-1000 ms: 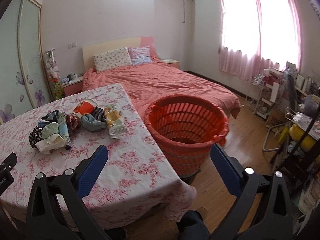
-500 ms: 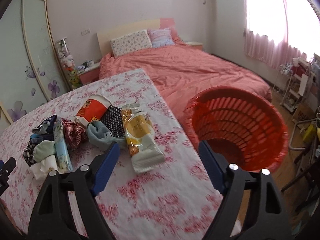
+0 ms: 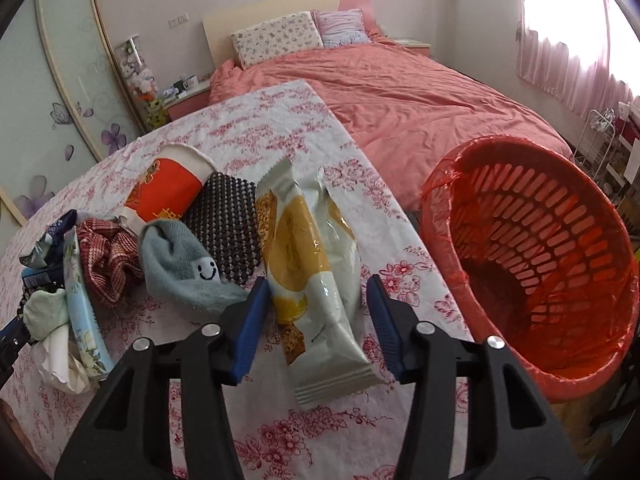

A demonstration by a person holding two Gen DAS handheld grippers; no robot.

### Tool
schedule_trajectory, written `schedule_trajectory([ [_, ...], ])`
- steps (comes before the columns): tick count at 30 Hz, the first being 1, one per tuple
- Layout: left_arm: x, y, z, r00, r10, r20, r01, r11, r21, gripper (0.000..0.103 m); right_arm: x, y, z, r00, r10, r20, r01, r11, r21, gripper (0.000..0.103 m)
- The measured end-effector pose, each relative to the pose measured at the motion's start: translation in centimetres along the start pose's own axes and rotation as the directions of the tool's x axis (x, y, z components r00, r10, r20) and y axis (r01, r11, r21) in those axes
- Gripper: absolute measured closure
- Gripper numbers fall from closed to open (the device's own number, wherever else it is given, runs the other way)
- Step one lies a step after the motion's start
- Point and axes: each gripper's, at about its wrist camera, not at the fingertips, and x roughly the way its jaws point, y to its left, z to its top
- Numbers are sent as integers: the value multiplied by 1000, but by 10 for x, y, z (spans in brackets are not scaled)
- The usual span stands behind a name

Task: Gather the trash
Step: 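Grasp the yellow snack bag with the right gripper while the left grasps the floral cloth, then carry both items over the orange basket and open both grippers to drop them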

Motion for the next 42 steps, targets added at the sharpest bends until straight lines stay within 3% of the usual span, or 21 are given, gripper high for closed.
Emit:
schedule_trajectory([
  [5, 5, 5, -2, 999, -34, -13, 34, 999, -8, 75, -1, 2, 1, 1000, 13, -1, -13, 1000, -10, 68],
  [9, 1, 8, -3, 999, -44, 7, 44, 999, -3, 85, -5, 5, 1, 1000, 19, 14, -19, 999, -32, 81],
  [11, -3, 11, -3, 999, -40, 19, 40, 999, 1, 88, -9, 8, 1, 999, 25, 23, -24, 999, -44, 82],
  [16, -11, 21, -1, 999, -27, 45, 27, 999, -16, 90, -16, 12, 1, 998, 39, 39, -36, 997, -61, 87],
  [29, -72, 36, 28, 986, 8, 166, 0, 999, -46, 91, -72, 15, 13, 982, 109, 151, -99, 992, -73, 88],
  [42, -107, -48, 51, 971, -92, 223, 81, 995, 55, 91, -124, -14, 14, 959, 109, 261, -97, 994, -58, 88],
])
